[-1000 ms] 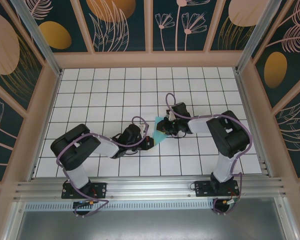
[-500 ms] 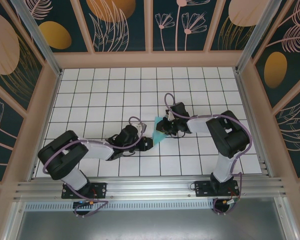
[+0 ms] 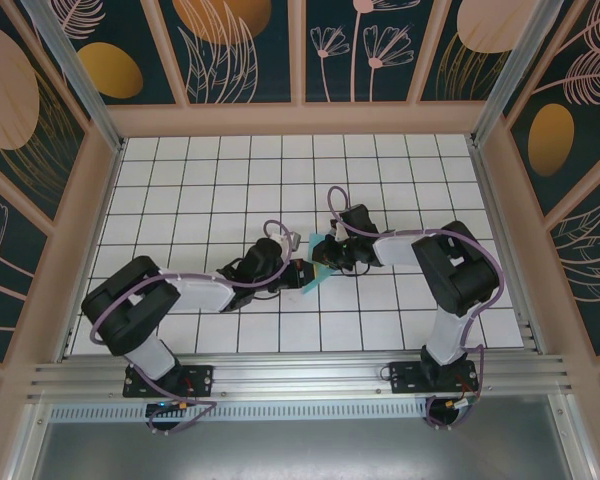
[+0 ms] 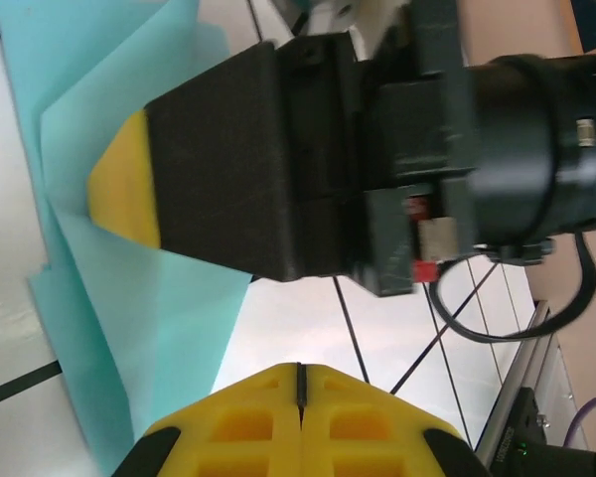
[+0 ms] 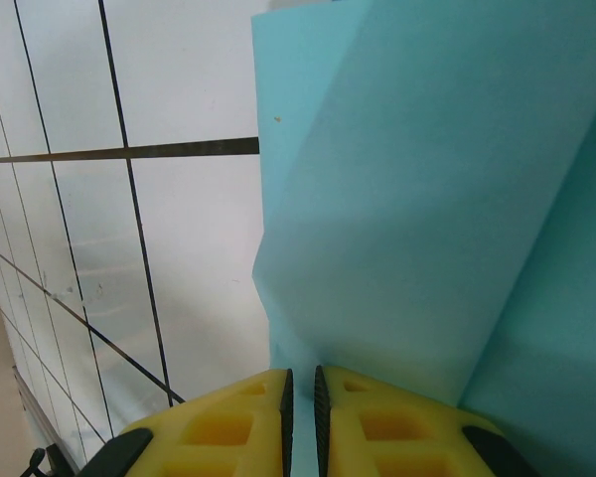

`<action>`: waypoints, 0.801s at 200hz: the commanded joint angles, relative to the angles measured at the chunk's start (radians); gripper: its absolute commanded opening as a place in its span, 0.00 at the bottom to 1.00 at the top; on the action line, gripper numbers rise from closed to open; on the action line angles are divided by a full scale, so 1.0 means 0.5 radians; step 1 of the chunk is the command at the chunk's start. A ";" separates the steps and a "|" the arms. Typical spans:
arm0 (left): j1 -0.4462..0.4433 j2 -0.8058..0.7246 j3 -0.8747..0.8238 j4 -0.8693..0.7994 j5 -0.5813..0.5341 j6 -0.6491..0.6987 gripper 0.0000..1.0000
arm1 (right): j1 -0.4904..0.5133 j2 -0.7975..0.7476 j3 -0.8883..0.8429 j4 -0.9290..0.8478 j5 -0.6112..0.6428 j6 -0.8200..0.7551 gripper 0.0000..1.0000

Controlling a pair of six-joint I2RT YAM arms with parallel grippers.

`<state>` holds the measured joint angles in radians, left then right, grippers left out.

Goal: Fold a paper plane with a square sheet of paper (pick it up from the middle)
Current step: Fourth fold the wing at the center of the table.

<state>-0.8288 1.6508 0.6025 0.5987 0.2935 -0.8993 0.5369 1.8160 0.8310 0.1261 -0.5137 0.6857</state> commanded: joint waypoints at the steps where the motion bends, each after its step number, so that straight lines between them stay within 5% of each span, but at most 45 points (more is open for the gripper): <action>1: 0.055 0.102 -0.048 0.258 0.108 -0.177 0.04 | 0.009 0.138 -0.039 -0.157 0.209 -0.062 0.19; 160: 0.070 0.423 -0.265 0.495 0.330 -0.390 0.04 | 0.009 0.159 -0.049 -0.158 0.230 -0.057 0.18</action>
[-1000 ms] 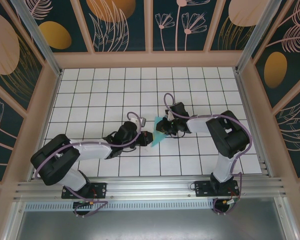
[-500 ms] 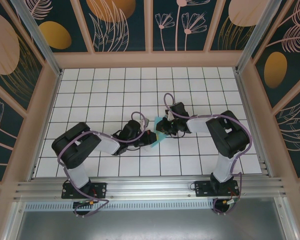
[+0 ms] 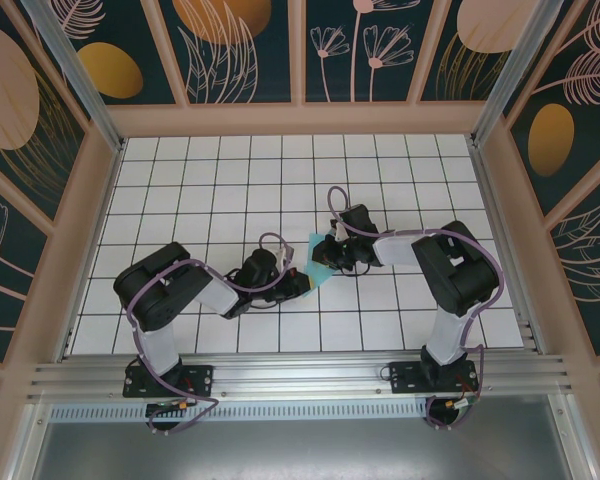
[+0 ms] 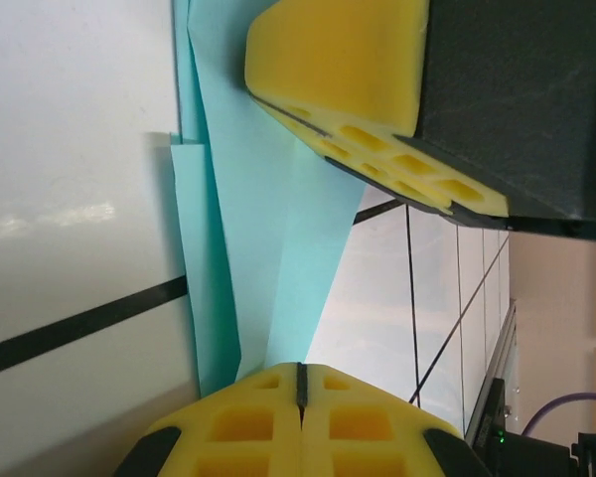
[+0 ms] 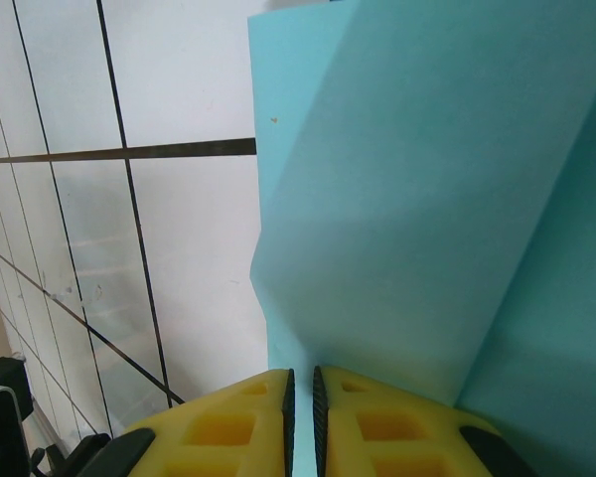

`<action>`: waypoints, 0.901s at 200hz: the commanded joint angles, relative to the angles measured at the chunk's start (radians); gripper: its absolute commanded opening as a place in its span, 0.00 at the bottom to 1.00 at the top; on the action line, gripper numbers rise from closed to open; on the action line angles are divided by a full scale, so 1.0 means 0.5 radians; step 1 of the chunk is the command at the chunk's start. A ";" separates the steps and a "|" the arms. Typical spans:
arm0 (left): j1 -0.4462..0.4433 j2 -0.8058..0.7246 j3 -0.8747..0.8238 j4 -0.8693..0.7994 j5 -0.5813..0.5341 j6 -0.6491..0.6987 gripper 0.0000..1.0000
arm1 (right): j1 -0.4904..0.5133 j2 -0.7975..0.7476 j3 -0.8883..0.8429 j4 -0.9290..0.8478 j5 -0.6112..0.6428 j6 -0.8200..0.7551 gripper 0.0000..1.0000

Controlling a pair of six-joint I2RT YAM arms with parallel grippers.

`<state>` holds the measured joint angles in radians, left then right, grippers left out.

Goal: Fold a paper plane with a square sheet of paper (pick it up from the middle)
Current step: Fourth fold the wing at the center of the table.

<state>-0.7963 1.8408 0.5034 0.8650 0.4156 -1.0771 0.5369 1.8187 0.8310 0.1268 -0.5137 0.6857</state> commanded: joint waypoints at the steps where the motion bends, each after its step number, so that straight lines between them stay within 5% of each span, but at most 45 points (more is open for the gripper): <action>1: 0.004 0.043 -0.066 -0.040 0.086 -0.032 0.04 | 0.009 0.153 -0.049 -0.159 0.230 -0.058 0.18; 97: 0.004 -0.019 -0.123 -0.519 0.183 0.178 0.03 | 0.009 0.171 -0.031 -0.174 0.237 -0.052 0.18; 143: 0.004 -0.195 -0.087 -0.882 0.151 0.289 0.04 | 0.009 0.174 -0.026 -0.174 0.236 -0.049 0.18; 180: 0.005 -0.499 -0.052 -0.801 0.110 0.251 0.05 | 0.009 0.176 -0.024 -0.175 0.240 -0.048 0.18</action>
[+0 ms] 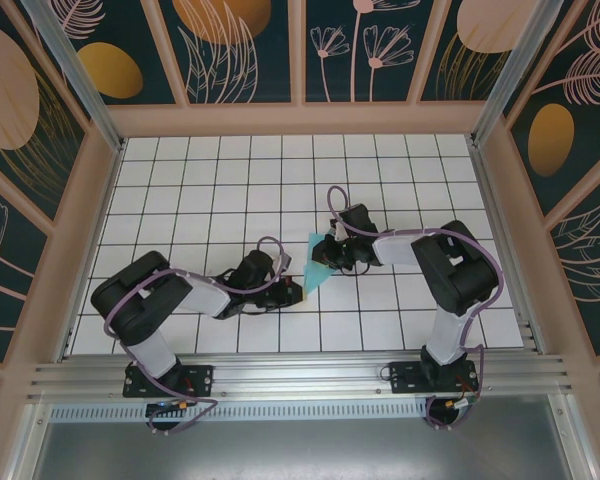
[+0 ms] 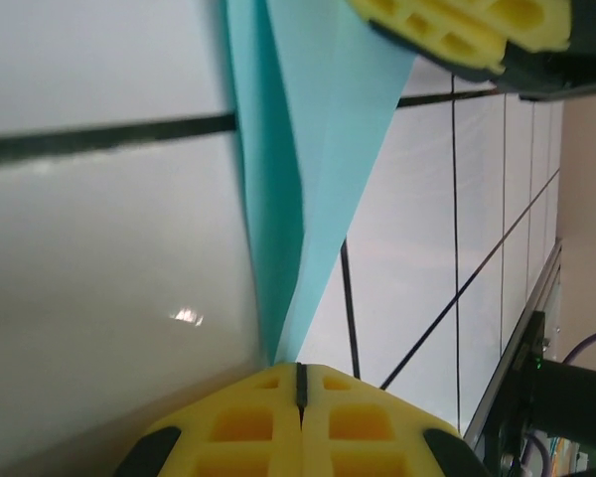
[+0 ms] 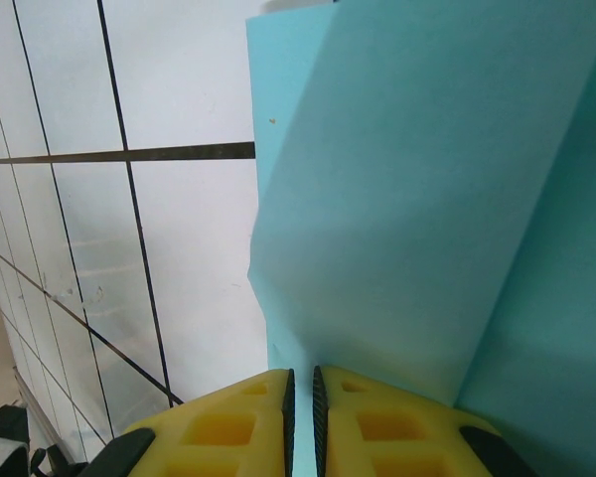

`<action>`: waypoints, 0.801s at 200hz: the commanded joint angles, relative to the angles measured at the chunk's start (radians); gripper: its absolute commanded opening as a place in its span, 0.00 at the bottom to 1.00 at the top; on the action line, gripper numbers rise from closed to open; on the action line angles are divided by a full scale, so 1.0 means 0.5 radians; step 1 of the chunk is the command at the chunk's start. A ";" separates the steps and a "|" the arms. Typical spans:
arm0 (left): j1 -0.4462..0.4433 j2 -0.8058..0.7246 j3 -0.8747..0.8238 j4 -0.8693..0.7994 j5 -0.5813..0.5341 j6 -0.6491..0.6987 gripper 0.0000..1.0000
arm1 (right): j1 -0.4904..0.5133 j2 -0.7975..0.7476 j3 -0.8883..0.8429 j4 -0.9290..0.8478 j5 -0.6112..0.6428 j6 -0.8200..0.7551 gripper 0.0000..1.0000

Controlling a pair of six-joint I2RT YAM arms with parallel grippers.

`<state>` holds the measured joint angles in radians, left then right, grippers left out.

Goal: Fold a paper plane with a square sheet of paper (pick it up from the middle)
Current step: Fourth fold the wing at the center of the table.

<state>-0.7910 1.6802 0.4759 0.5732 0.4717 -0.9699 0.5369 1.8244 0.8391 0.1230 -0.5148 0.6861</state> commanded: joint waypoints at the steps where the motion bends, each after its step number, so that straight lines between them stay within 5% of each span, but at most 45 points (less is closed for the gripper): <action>1: -0.007 -0.184 0.007 -0.219 -0.008 0.039 0.05 | 0.009 0.165 -0.042 -0.167 0.242 -0.048 0.18; 73: 0.002 -0.025 0.458 -0.269 -0.211 0.144 0.07 | 0.009 0.185 -0.052 -0.123 0.224 -0.032 0.18; 160: 0.002 0.177 0.374 -0.066 -0.257 0.074 0.06 | 0.009 0.177 -0.067 -0.111 0.213 -0.035 0.18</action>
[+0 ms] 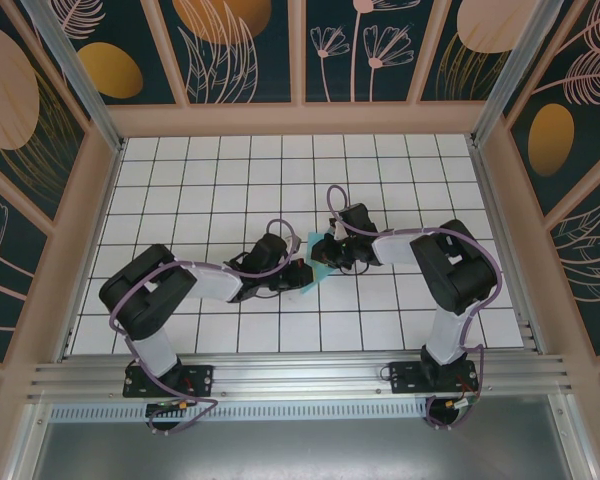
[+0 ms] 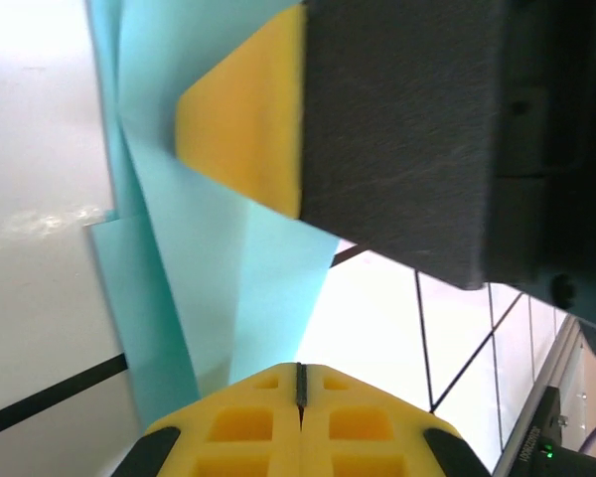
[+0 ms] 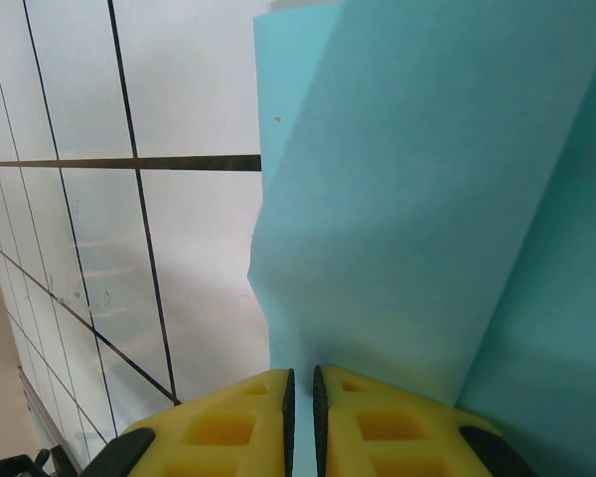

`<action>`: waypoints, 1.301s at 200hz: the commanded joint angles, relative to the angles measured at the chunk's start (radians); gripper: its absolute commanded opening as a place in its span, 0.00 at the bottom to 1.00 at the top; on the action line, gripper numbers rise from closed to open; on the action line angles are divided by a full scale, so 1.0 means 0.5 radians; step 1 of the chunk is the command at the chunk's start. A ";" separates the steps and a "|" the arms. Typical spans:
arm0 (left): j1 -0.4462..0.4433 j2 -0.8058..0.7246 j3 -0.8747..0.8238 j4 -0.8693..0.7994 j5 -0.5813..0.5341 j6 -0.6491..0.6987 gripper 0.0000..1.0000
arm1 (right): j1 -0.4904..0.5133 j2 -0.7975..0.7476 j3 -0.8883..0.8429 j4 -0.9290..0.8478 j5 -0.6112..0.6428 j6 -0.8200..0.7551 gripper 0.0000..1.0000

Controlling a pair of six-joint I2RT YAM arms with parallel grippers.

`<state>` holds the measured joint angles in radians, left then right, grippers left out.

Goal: Fold a paper plane with a square sheet of paper (pick it up from the middle)
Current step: Fourth fold the wing at the center of the table.

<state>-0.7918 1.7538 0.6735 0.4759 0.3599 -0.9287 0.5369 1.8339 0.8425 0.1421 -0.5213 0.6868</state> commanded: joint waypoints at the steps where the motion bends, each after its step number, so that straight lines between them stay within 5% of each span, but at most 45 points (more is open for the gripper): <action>1: 0.003 0.031 -0.022 0.133 -0.035 -0.008 0.06 | 0.009 0.158 -0.075 -0.151 0.226 -0.036 0.18; 104: 0.005 0.198 -0.243 0.367 0.001 -0.142 0.03 | 0.009 0.146 -0.072 -0.154 0.223 -0.043 0.19; 173: 0.005 0.244 -0.279 0.225 -0.017 -0.146 0.00 | 0.046 0.088 -0.006 -0.150 0.176 -0.032 0.20; 260: 0.004 0.241 -0.277 0.182 -0.048 -0.134 0.00 | 0.031 -0.275 -0.056 -0.122 0.163 -0.023 0.22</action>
<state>-0.7898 1.8309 0.5720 0.7300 0.3538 -0.9962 0.5533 1.7844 0.8455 0.0994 -0.4679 0.6853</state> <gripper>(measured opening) 0.069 0.212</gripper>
